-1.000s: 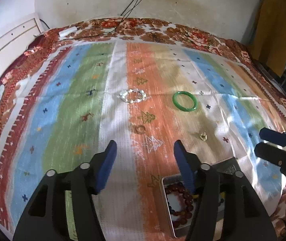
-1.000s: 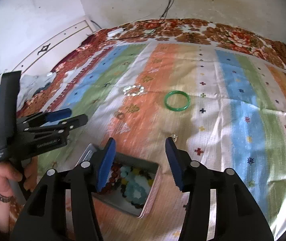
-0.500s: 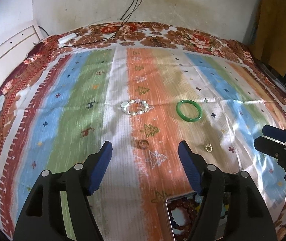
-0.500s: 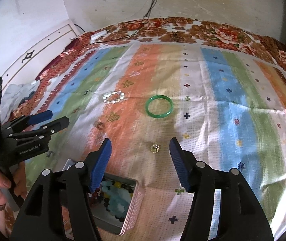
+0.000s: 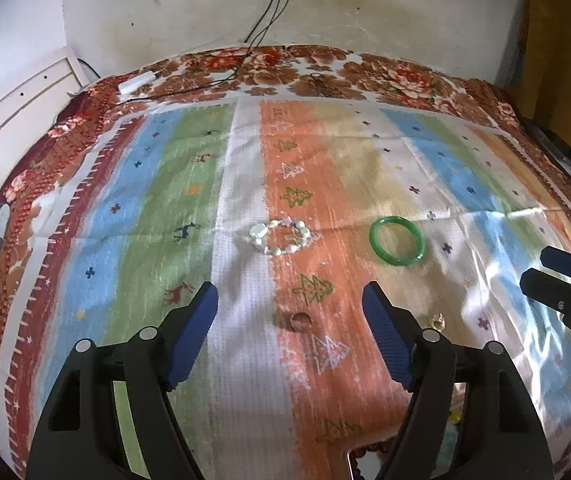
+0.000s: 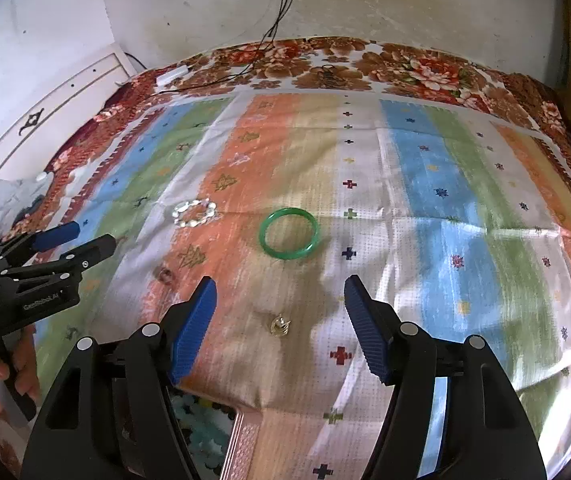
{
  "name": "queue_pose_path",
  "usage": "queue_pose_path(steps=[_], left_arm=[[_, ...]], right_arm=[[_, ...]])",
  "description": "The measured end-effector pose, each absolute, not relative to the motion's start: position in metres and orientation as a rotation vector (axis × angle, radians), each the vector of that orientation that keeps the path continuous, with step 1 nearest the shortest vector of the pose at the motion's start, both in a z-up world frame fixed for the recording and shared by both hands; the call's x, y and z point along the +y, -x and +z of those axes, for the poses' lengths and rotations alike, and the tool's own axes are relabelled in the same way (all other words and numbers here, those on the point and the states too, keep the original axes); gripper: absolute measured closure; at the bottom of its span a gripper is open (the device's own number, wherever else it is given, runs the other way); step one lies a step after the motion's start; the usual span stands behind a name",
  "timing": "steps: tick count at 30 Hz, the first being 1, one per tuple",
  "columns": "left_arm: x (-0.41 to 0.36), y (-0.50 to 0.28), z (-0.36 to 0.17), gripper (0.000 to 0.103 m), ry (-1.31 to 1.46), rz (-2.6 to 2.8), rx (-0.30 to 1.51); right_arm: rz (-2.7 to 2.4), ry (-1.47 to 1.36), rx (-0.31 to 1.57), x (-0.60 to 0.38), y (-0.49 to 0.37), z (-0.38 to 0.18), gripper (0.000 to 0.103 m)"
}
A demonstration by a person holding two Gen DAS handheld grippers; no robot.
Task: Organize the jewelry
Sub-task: 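Move left tool to white bead bracelet while right tool approaches green bangle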
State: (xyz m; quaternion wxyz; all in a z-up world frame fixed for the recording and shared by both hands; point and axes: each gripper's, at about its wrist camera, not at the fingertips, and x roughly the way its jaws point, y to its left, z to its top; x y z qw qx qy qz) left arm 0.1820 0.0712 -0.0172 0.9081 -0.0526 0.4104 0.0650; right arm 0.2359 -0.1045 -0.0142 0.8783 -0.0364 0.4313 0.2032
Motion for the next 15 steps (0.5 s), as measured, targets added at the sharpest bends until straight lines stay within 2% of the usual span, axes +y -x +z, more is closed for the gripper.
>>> queue_pose_path(steps=[15], left_arm=[[0.082, -0.207, -0.026, 0.025, 0.116, 0.156, 0.863]], right_arm=[[0.376, 0.111, 0.904, -0.099, -0.262, -0.023, 0.035]])
